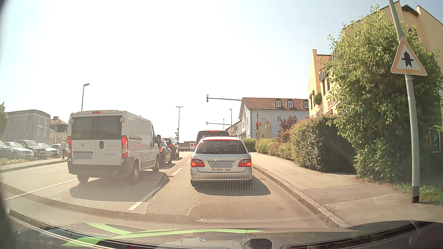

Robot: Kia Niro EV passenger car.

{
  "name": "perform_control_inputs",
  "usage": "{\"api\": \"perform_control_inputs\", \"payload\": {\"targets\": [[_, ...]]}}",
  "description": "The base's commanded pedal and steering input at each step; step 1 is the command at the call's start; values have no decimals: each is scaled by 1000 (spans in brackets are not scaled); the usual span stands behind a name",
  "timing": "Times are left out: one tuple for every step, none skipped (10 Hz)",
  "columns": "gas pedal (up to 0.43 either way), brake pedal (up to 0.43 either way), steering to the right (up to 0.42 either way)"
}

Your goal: Follow the waypoints while adhering to traffic rules and regulations

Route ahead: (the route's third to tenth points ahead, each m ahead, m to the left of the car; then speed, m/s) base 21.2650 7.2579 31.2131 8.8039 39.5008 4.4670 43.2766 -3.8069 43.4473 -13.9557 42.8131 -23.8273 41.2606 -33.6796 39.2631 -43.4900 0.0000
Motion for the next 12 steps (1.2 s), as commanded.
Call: {"api": "perform_control_inputs", "payload": {"targets": [[0, 207, -14], [0, 207, -14], [0, 207, -15], [0, 207, -15], [0, 207, -15], [0, 207, -15], [0, 207, -14], [0, 207, -14], [0, 207, -14], [0, 207, -14], [0, 207, -14], [0, 207, -15]]}}
